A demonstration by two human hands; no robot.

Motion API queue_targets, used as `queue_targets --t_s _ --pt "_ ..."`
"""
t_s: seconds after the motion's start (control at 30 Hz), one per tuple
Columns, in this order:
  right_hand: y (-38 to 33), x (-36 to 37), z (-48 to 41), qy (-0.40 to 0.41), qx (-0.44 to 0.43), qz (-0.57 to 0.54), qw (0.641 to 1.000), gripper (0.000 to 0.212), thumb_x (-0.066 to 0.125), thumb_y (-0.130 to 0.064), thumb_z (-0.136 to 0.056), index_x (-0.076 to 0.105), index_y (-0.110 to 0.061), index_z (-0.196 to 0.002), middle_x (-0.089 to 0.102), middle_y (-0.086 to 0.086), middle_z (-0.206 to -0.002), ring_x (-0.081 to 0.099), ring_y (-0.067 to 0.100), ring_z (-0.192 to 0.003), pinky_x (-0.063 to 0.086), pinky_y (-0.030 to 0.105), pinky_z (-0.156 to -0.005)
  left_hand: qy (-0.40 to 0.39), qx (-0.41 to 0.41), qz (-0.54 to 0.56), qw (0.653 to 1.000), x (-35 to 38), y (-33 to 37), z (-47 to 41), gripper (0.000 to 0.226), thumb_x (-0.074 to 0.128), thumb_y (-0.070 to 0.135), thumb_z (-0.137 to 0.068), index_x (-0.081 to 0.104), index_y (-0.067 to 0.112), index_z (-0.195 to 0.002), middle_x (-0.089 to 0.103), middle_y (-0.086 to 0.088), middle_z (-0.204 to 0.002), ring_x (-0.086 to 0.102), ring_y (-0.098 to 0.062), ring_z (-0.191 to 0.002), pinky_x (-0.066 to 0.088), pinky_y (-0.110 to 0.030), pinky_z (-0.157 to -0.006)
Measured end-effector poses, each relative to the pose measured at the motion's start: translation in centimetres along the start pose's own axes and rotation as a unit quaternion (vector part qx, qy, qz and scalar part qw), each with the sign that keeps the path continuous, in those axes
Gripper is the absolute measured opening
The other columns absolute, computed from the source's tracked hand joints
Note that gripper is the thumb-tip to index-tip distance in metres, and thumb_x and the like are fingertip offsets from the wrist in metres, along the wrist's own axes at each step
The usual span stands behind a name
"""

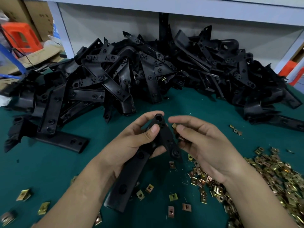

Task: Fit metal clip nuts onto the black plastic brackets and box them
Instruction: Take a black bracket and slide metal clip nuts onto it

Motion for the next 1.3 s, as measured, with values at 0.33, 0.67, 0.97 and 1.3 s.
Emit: queue_targets --t_s 0.33,0.67,0.97,1.3 --pt "-0.3 0.6 0.2 -0.023 -0.004 -0.049 0.999 0.018 0.078 -0.023 -0.07 0.073 -0.023 -0.087 0.069 0.006 -0.086 0.065 0.016 -0.08 0.058 0.025 -0.073 -0.017 -0.005 0.009 1.0 0.5 0.2 0.4 0.039 0.076 0.019 -0.085 0.065 0.022 -0.123 0.072 -0.009 -0.088 0.072 -0.02 -0.074 0.058 -0.026 -0.065" --pt "0.0 0.6 0.3 0.001 0.019 -0.044 0.999 0.023 0.077 -0.03 -0.07 0.079 -0.013 -0.086 0.074 0.009 -0.089 0.07 0.017 -0.082 0.058 0.024 -0.074 -0.01 -0.021 -0.006 1.0 0.4 0.0 0.4 0.029 0.071 0.022 -0.082 0.074 0.032 -0.109 0.073 -0.004 -0.098 0.073 -0.017 -0.089 0.059 -0.029 -0.074" --pt "0.5 0.9 0.4 0.017 0.05 -0.021 0.998 0.025 0.078 -0.042 -0.067 0.078 -0.017 -0.073 0.069 0.001 -0.073 0.063 0.01 -0.067 0.052 0.019 -0.059 -0.046 -0.021 -0.05 0.997 0.6 -0.5 0.3 0.033 0.067 0.021 -0.088 0.069 0.029 -0.12 0.069 -0.011 -0.103 0.051 -0.038 -0.105 0.051 -0.039 -0.086" --pt "0.2 0.5 0.8 -0.023 0.076 0.051 0.996 0.02 0.079 -0.038 -0.065 0.074 -0.019 -0.061 0.061 -0.002 -0.06 0.056 0.004 -0.055 0.042 0.015 -0.048 -0.097 -0.047 -0.05 0.993 1.4 -0.8 0.5 0.032 0.066 0.017 -0.092 0.067 0.026 -0.122 0.072 -0.002 -0.103 0.072 -0.017 -0.092 0.061 -0.033 -0.08"
Point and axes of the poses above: each hand's wrist, its own z-axis away from the middle knuckle, its own x-axis out of the palm, y = z × x, the point moved 8 cm from there along -z, towards the middle knuckle
